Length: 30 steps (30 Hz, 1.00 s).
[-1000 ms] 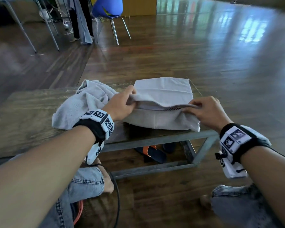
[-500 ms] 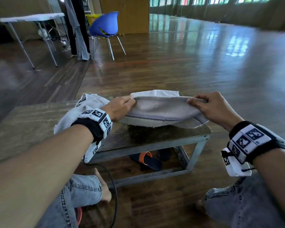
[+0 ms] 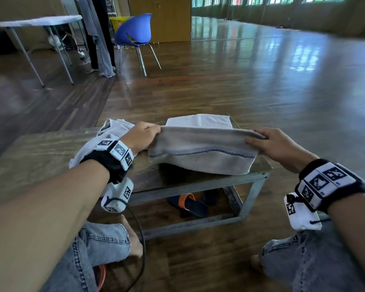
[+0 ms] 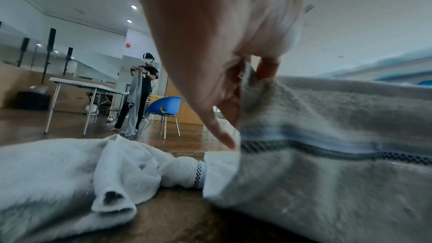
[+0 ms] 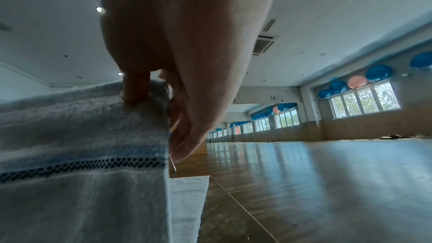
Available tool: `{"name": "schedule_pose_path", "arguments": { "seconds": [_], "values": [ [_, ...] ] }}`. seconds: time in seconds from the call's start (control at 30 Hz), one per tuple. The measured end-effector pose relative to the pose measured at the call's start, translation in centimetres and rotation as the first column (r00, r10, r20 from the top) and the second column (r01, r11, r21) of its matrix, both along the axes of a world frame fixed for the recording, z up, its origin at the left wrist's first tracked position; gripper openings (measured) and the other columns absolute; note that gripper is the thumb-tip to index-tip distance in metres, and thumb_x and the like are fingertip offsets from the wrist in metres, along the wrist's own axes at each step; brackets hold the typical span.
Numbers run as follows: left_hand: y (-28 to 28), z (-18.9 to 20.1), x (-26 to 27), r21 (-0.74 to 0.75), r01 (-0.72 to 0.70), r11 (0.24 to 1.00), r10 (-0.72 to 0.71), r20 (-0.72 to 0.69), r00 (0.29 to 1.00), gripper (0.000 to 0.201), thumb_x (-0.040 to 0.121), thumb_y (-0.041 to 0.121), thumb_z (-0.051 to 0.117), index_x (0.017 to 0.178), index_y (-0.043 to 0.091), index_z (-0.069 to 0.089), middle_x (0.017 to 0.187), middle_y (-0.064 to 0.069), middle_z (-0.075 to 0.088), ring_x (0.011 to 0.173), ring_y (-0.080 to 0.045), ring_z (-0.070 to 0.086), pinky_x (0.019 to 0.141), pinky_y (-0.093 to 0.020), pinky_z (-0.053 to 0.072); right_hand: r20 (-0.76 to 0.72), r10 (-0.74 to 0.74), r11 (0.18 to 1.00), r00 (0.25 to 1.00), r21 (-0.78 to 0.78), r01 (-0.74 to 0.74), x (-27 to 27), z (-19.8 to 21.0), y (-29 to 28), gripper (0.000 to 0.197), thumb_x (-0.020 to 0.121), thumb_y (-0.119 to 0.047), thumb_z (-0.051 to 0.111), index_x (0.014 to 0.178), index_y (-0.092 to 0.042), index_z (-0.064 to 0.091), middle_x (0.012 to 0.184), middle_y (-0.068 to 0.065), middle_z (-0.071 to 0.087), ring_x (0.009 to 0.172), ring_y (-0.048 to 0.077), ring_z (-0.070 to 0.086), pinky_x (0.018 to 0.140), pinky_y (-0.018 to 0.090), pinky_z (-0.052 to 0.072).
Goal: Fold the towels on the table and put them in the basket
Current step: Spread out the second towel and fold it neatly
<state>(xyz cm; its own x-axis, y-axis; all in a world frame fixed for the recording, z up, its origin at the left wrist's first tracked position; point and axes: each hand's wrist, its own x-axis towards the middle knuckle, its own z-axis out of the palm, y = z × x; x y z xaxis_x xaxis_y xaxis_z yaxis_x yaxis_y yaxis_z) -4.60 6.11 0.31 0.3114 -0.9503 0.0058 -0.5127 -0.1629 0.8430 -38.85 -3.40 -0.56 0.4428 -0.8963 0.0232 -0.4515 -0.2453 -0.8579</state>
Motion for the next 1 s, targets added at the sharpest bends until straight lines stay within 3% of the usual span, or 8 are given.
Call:
{"name": "schedule_pose_path", "arguments": {
  "seconds": [0.17,0.3,0.43,0.5,0.6,0.73,0.87,1.0],
  "values": [
    [1.0,-0.7,-0.2,0.361,0.006,0.933,-0.010,0.011,1.000,0.029,0.093,0.014,0.053,0.065,0.015,0.048,0.052,-0.004,0.045,0.043,-0.017,0.040,0.042,-0.017,0.031,-0.146,0.213,0.942,0.966,0.295,-0.163,-0.5,-0.3,0.2,0.021,0.101,-0.025,0.057,0.110,-0.013,0.073,0.087,0.010,0.074,0.069,0.016,0.069,0.062,0.028,0.055],
    [2.3,-2.1,-0.2,0.622,0.116,0.774,-0.033,-0.143,0.989,0.019,0.091,0.014,0.055,0.072,0.012,0.051,0.062,-0.008,0.048,0.049,-0.020,0.045,0.050,-0.024,0.037,-0.172,0.351,0.787,0.920,0.587,-0.190,-0.5,-0.5,0.5,0.026,0.105,-0.026,0.051,0.122,-0.013,0.066,0.085,0.016,0.074,0.069,0.025,0.072,0.060,0.034,0.060],
    [3.0,-1.8,-0.1,0.748,0.291,0.596,-0.058,-0.322,0.945,0.017,0.094,0.018,0.056,0.087,0.005,0.064,0.073,-0.011,0.063,0.058,-0.022,0.060,0.056,-0.026,0.048,-0.183,0.441,0.689,0.879,0.696,-0.200,-0.1,-0.6,0.0,0.033,0.099,-0.036,0.057,0.115,-0.014,0.074,0.095,0.022,0.075,0.074,0.031,0.073,0.061,0.038,0.061],
    [2.4,-1.4,0.2,0.745,0.336,0.577,-0.080,-0.357,0.931,0.022,0.097,0.019,0.055,0.100,0.001,0.067,0.080,-0.013,0.069,0.064,-0.022,0.066,0.058,-0.026,0.053,-0.200,0.444,0.686,0.873,0.703,-0.187,0.2,-0.7,-0.6,0.037,0.094,-0.041,0.060,0.115,-0.014,0.074,0.097,0.022,0.075,0.076,0.031,0.074,0.060,0.037,0.061],
    [0.1,-1.5,0.7,0.638,0.274,0.719,-0.153,-0.240,0.959,0.021,0.098,0.020,0.057,0.101,0.002,0.066,0.085,-0.014,0.063,0.067,-0.021,0.060,0.062,-0.028,0.048,-0.248,0.323,0.802,0.914,0.584,-0.125,0.8,-1.3,-2.3,0.032,0.103,-0.036,0.053,0.116,-0.015,0.072,0.103,0.026,0.075,0.082,0.036,0.073,0.061,0.038,0.062],
    [-5.1,-1.8,2.4,0.291,0.136,0.947,-0.208,0.231,0.951,0.025,0.097,0.028,0.060,0.078,0.013,0.065,0.070,0.001,0.063,0.067,-0.013,0.056,0.065,-0.026,0.041,-0.189,0.008,0.958,0.982,0.284,0.047,1.9,-2.7,-6.4,0.028,0.104,-0.029,0.054,0.102,-0.008,0.073,0.083,0.018,0.072,0.069,0.031,0.067,0.056,0.033,0.054],
    [-10.9,-2.0,3.7,0.067,0.033,0.997,-0.056,0.394,0.918,0.015,0.091,0.034,0.068,0.085,0.020,0.069,0.066,0.014,0.063,0.060,-0.001,0.057,0.052,-0.021,0.036,-0.228,-0.154,0.988,0.961,-0.030,0.151,3.6,-4.1,-11.6,0.031,0.098,-0.023,0.064,0.083,0.004,0.065,0.072,0.013,0.057,0.068,0.023,0.052,0.060,0.032,0.041],
    [-16.9,-3.7,4.4,0.011,-0.037,0.999,0.027,0.482,0.876,0.019,0.092,0.029,0.068,0.088,0.011,0.068,0.078,-0.002,0.066,0.070,-0.019,0.058,0.062,-0.030,0.040,-0.308,-0.269,0.957,0.913,-0.194,0.216,5.7,-5.4,-16.6,0.030,0.093,-0.027,0.070,0.067,-0.013,0.066,0.071,0.010,0.063,0.071,0.025,0.056,0.058,0.033,0.038]
  ]
}}
